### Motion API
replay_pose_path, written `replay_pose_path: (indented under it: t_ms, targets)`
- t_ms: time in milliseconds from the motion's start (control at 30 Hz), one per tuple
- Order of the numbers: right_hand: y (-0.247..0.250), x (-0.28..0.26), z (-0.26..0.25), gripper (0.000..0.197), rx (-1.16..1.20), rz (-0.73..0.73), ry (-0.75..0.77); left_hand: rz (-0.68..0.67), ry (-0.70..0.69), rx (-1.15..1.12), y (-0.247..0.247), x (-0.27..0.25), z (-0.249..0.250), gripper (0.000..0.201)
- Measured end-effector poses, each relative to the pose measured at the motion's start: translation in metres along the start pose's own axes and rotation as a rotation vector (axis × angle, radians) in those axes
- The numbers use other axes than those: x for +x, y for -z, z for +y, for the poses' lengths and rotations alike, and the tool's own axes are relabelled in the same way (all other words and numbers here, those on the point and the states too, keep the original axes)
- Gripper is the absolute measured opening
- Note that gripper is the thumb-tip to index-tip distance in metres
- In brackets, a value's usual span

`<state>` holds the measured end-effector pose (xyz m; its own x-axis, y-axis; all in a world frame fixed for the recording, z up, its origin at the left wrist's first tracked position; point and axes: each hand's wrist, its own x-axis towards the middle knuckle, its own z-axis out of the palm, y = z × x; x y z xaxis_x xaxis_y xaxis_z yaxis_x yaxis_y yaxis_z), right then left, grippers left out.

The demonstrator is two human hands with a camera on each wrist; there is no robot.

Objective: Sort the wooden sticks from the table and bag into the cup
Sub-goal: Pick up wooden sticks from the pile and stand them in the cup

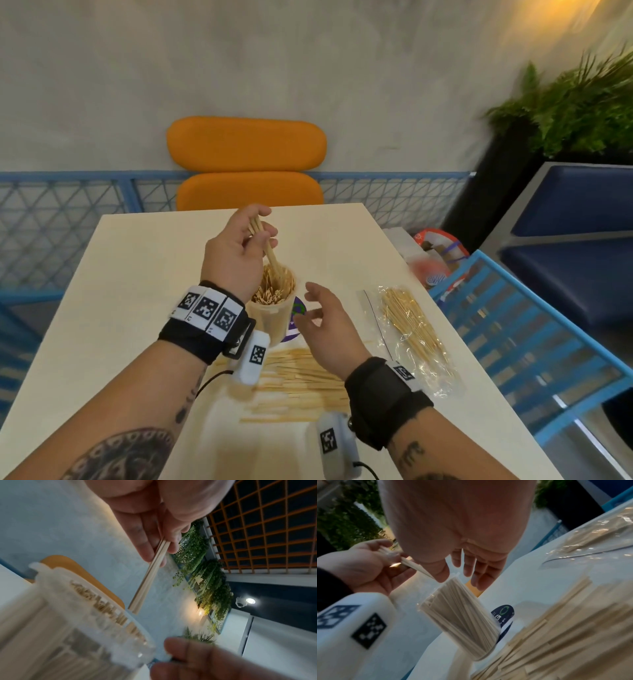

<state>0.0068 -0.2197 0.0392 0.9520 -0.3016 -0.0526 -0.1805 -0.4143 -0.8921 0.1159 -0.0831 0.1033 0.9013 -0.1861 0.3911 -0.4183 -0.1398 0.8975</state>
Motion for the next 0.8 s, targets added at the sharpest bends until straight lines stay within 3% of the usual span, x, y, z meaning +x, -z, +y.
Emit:
replay_pose_path:
  t_ms: [333, 467, 667, 800]
  targets:
    - [-0.016, 0.016, -0.001, 0.075, -0.101, -0.062, 0.052, -0.277, 0.063, 0.365, -0.008, -0.009, -0.044, 0.022]
    - [-0.018, 0.016, 0.003, 0.077, -0.102, -0.061, 0.044, -0.357, -0.046, 0.515, -0.008, -0.013, -0.055, 0.025]
    - [-0.007, 0.011, 0.008, 0.073, -0.107, -0.011, 0.033, -0.452, -0.161, 0.544, -0.005, -0.019, -0.069, 0.030]
    - [0.011, 0.000, 0.016, 0.068, -0.110, 0.034, -0.014, -0.462, -0.131, 0.466, -0.002, -0.019, -0.069, 0.027]
